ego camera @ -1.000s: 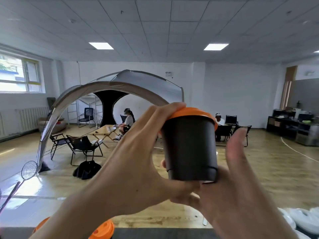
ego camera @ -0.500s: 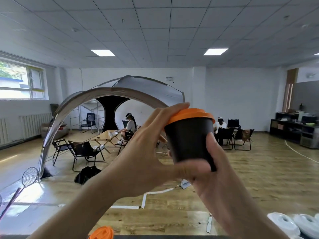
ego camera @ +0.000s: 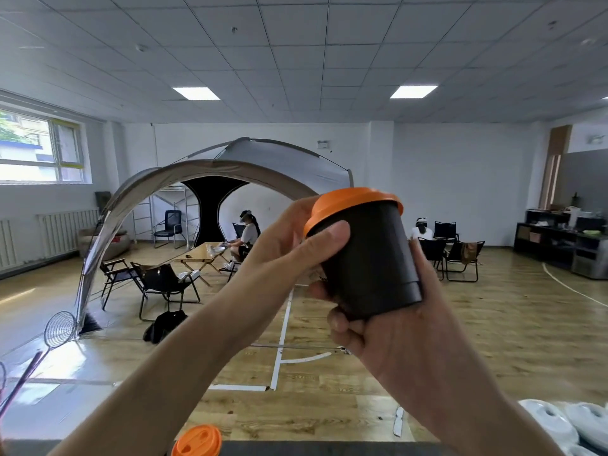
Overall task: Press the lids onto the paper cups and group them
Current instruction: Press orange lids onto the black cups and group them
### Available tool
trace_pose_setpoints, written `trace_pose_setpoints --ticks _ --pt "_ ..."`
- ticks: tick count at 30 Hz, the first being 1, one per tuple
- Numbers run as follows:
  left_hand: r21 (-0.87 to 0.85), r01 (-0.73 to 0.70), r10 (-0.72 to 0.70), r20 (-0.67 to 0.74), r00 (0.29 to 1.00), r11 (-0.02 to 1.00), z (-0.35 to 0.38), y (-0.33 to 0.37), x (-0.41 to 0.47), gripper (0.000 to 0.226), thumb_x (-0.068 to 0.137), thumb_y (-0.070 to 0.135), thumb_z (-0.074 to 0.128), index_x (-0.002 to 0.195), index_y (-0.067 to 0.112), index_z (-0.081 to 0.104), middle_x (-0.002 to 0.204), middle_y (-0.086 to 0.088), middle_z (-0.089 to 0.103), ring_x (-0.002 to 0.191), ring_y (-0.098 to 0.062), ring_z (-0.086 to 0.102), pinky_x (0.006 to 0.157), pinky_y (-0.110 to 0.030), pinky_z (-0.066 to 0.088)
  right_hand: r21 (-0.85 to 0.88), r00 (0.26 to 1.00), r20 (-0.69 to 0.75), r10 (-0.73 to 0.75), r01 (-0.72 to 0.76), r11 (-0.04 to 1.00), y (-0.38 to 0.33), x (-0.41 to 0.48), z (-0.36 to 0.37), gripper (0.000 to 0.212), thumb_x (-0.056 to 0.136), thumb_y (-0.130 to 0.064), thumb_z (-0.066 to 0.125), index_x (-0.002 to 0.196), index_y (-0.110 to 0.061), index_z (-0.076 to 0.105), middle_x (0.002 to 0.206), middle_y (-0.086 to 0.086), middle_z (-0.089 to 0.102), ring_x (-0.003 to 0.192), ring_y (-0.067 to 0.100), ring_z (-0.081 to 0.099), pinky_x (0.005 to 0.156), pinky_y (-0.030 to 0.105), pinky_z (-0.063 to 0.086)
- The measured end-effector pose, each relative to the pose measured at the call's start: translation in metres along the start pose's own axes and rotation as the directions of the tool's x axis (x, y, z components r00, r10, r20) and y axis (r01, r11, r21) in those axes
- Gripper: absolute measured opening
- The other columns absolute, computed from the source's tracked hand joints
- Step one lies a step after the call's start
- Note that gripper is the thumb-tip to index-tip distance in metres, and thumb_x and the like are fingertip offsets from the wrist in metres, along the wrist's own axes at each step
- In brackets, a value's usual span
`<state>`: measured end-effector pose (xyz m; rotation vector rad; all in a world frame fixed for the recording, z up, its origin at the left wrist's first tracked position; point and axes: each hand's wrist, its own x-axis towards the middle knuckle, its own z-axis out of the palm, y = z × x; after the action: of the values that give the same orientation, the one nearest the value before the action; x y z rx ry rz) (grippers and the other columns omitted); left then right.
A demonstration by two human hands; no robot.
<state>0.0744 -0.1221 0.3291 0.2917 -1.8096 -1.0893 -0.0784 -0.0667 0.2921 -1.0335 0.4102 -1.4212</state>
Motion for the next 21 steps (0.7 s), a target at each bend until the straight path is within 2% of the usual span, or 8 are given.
trace_pose_setpoints --ticks 3,5,8,11,13,16,19,21 --pt "0.034 -0.033 0.034 -0.022 0.999 0.999 -0.002 -0.002 0.0 0.044 0.089 0.044 0.067 0.125 0.019 0.064 0.111 -0.005 0.073 0.107 -0.018 0.071 0.086 -0.03 0.058 -0.118 0.998 -0.051 -0.048 0.041 0.992 0.005 -0.001 -0.005 0.071 0.082 -0.077 0.052 0.109 -0.018 0.081 0.109 0.023 0.075 0.076 0.028 0.073 0.067 0.035 0.062" --pt "0.1 -0.074 0.078 -0.04 0.996 0.992 -0.001 -0.003 0.0 0.042 0.088 0.04 0.072 0.123 0.017 0.064 0.104 -0.004 0.073 0.1 -0.016 0.074 0.08 -0.027 0.06 -0.183 0.992 -0.028 -0.126 0.119 0.976 0.008 -0.001 -0.004 0.07 0.073 -0.08 0.066 0.114 -0.024 0.079 0.112 0.019 0.075 0.083 0.029 0.073 0.073 0.036 0.062" --pt "0.093 -0.084 0.085 -0.008 0.996 0.992 0.0 0.0 0.001 0.045 0.083 0.044 0.076 0.122 0.025 0.065 0.095 0.0 0.072 0.085 -0.012 0.074 0.066 -0.026 0.06 -0.199 0.988 0.007 -0.153 0.151 0.968 0.012 0.002 -0.002 0.075 0.066 -0.074 0.081 0.116 -0.017 0.076 0.106 0.022 0.073 0.074 0.029 0.07 0.069 0.035 0.061" --pt "0.023 -0.042 0.041 0.012 0.999 0.999 0.002 -0.001 0.002 0.038 0.084 0.034 0.076 0.12 0.028 0.065 0.084 0.011 0.069 0.071 -0.005 0.07 0.054 -0.016 0.052 -0.15 0.992 -0.011 -0.123 0.12 0.981 0.015 0.007 0.0 0.08 0.071 -0.072 0.07 0.117 -0.007 0.075 0.1 0.027 0.071 0.065 0.028 0.067 0.062 0.035 0.06" --pt "0.029 -0.05 0.051 -0.018 0.999 0.998 0.003 -0.005 0.003 0.038 0.084 0.034 0.076 0.119 0.026 0.065 0.087 0.008 0.07 0.076 -0.007 0.072 0.056 -0.016 0.053 -0.128 0.992 -0.068 -0.109 0.099 0.987 0.018 0.009 -0.001 0.084 0.066 -0.069 0.067 0.12 -0.004 0.071 0.097 0.028 0.072 0.064 0.029 0.068 0.058 0.035 0.06" --pt "0.04 -0.032 0.032 -0.002 0.999 0.999 0.002 -0.009 0.004 0.044 0.081 0.046 0.076 0.121 0.031 0.065 0.091 0.005 0.071 0.078 -0.009 0.071 0.062 -0.019 0.054 -0.109 0.981 -0.126 -0.147 0.133 0.985 0.022 0.011 -0.003 0.089 0.06 -0.07 0.068 0.118 -0.002 0.07 0.092 0.029 0.071 0.062 0.029 0.067 0.055 0.036 0.059" --pt "-0.108 0.014 -0.005 0.084 0.996 0.994 0.001 -0.01 0.004 0.041 0.082 0.047 0.071 0.118 0.029 0.066 0.077 0.007 0.063 0.057 -0.013 0.052 0.051 -0.02 0.045 -0.043 0.993 -0.048 -0.11 0.108 0.993 0.021 0.01 -0.005 0.087 0.064 -0.075 0.061 0.11 -0.004 0.077 0.087 0.025 0.071 0.061 0.025 0.066 0.057 0.034 0.058" --pt "-0.124 0.009 -0.001 0.063 0.998 0.992 0.002 -0.011 0.004 0.041 0.082 0.047 0.072 0.116 0.026 0.067 0.076 0.004 0.061 0.056 -0.021 0.044 0.049 -0.02 0.042 -0.041 0.998 0.018 -0.065 0.065 0.997 0.019 0.009 -0.008 0.081 0.068 -0.077 0.055 0.103 -0.009 0.081 0.086 0.022 0.071 0.063 0.024 0.066 0.059 0.034 0.058"
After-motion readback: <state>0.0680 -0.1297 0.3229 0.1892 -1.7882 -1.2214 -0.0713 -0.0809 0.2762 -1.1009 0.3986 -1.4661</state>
